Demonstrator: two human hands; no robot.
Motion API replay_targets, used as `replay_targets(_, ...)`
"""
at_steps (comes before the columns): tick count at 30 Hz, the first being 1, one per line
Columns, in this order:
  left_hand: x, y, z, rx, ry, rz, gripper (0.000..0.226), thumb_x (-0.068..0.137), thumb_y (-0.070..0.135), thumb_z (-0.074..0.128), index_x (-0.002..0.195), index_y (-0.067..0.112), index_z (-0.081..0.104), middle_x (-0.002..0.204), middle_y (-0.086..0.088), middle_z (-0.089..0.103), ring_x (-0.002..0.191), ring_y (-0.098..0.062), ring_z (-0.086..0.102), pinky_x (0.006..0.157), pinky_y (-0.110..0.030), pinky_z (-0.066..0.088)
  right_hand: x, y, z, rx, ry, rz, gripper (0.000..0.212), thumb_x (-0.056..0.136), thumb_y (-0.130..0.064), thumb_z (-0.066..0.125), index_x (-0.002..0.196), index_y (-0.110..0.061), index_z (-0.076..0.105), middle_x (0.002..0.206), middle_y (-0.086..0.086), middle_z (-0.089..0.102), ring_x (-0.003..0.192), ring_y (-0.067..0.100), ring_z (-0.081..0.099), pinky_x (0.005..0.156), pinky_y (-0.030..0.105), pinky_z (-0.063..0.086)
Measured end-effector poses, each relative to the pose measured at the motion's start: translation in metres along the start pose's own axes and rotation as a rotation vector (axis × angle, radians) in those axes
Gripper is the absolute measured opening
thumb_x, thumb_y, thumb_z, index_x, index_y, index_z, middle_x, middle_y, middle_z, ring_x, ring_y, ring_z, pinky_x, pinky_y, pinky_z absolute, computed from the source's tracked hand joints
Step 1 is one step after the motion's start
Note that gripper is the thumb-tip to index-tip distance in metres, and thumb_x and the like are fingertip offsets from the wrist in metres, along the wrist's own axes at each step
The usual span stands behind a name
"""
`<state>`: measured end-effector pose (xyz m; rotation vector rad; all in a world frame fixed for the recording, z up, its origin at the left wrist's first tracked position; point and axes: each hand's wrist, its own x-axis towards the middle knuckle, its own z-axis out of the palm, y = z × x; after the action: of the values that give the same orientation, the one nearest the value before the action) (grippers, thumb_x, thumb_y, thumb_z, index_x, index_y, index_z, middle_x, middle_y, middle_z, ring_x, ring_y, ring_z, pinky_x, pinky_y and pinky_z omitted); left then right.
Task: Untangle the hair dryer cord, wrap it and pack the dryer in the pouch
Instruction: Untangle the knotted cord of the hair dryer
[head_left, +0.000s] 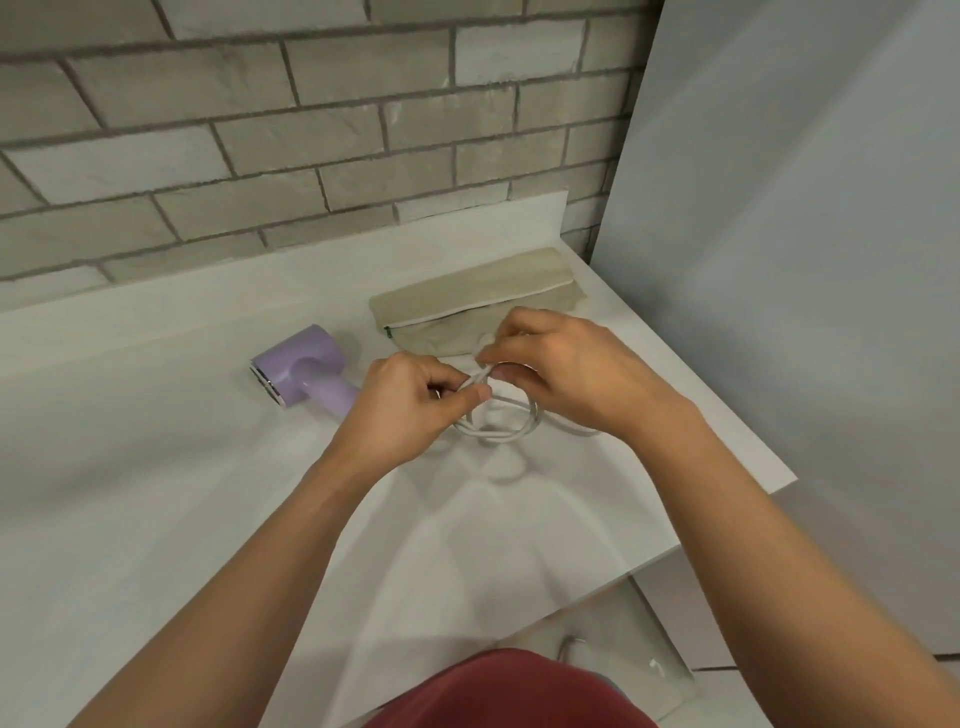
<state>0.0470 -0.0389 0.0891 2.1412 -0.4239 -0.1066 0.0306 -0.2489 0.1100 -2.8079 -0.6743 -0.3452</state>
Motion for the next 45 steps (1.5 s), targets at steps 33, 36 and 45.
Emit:
replay_targets(33, -0.009, -0.006, -0.008, -0.134, -0.133, -0.131, 0.017, 0.097, 0.035, 0.069, 0.102, 0.025, 0.082, 0.06, 0.027, 0.062, 0.05, -0.005, 0.043, 0.055, -0.013, 0.035, -0.03, 0.094, -0.024, 0.522, 0.742, 0.667, 0.022, 0.104, -0.042, 0.056, 0.109, -0.032, 0.075, 0.083, -0.009, 0.064, 0.069, 0.013, 0.053, 0.072, 0.044, 0.056)
replay_targets(36, -0.013, -0.011, -0.015, -0.174, -0.18, -0.12, 0.019, 0.092, 0.047, 0.067, 0.098, 0.036, 0.082, 0.086, 0.01, 0.075, 0.069, -0.027, 0.056, 0.064, -0.028, 0.047, -0.03, 0.101, -0.024, 0.57, 0.787, 0.68, 0.017, 0.103, -0.043, 0.055, 0.095, -0.045, 0.07, 0.079, 0.005, 0.059, 0.065, 0.02, 0.046, 0.064, 0.045, 0.047)
replay_targets(45, -0.021, -0.008, -0.023, -0.316, -0.181, -0.106, 0.023, 0.088, 0.044, 0.062, 0.096, 0.035, 0.082, 0.064, 0.001, 0.061, 0.061, -0.009, 0.053, 0.059, -0.017, 0.045, -0.032, 0.121, 0.005, 0.324, 0.403, 0.611, 0.027, 0.108, -0.031, 0.053, 0.11, -0.012, 0.072, 0.086, 0.007, 0.065, 0.083, 0.025, 0.056, 0.073, 0.029, 0.039)
